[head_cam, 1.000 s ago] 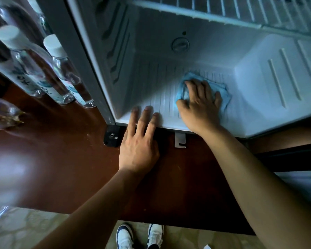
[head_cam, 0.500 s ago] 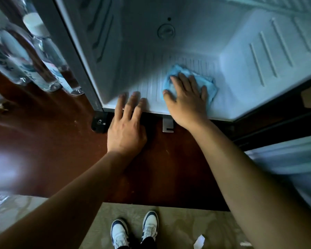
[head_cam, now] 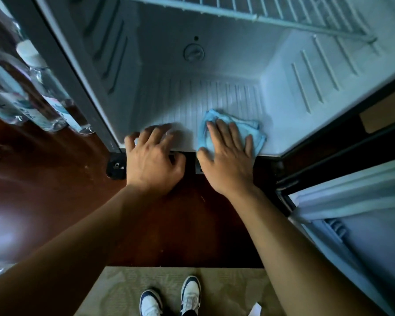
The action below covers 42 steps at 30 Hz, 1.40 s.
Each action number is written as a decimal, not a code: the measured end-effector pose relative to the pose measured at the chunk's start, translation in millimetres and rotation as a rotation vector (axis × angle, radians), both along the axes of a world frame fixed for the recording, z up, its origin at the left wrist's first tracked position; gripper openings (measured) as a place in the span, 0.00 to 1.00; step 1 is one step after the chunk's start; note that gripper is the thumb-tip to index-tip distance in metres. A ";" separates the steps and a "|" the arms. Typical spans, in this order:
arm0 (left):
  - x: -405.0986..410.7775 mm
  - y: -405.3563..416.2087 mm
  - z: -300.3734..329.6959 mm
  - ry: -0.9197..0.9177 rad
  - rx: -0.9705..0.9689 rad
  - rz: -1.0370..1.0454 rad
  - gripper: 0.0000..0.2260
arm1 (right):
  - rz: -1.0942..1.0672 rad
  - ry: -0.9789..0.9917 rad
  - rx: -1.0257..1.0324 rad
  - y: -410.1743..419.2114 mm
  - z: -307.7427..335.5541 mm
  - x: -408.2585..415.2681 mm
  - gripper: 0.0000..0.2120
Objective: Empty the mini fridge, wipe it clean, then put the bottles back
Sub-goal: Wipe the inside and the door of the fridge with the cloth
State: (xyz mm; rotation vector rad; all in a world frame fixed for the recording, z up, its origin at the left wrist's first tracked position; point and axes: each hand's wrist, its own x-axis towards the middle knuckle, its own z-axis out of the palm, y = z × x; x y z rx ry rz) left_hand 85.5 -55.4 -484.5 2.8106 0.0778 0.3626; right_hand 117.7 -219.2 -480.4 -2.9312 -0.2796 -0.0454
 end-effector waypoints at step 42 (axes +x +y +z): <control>46.6 1.9 -31.8 -0.190 0.068 -0.088 0.19 | -0.129 0.122 -0.003 -21.7 2.8 68.0 0.28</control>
